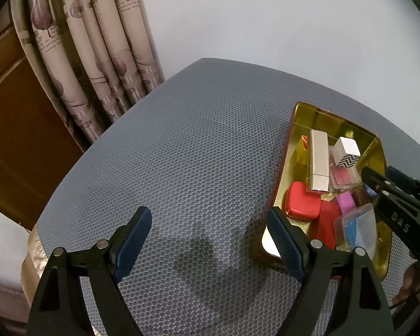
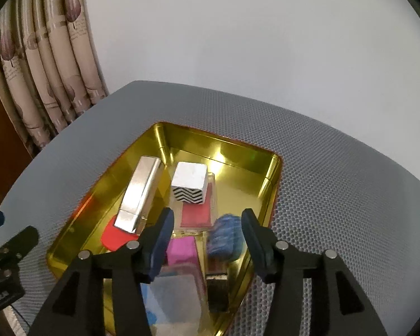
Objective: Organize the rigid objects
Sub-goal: 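Lift the open right tool up away from the gold tin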
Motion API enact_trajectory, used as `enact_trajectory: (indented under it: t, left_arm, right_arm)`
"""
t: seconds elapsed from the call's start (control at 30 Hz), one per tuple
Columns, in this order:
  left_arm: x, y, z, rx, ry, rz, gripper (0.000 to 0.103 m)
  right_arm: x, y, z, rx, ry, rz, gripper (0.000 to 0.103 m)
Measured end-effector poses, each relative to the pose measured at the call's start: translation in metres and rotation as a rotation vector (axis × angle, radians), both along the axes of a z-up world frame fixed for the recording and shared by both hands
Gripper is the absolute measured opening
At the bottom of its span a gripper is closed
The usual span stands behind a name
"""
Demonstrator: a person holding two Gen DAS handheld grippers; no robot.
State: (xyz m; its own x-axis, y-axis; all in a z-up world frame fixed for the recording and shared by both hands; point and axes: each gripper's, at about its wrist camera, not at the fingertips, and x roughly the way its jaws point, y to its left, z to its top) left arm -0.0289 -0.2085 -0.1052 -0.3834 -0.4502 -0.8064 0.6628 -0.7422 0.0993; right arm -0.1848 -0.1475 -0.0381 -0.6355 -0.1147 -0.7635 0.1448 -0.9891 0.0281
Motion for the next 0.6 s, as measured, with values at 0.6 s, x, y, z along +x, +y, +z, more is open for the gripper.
enact_trajectory:
  t: [0.6]
  left_arm:
    - [-0.016,0.028,-0.002,-0.046,-0.009,-0.057,0.082]
  right_arm:
    - [0.075,-0.001,0.022,-0.051,0.031,-0.035,0.069]
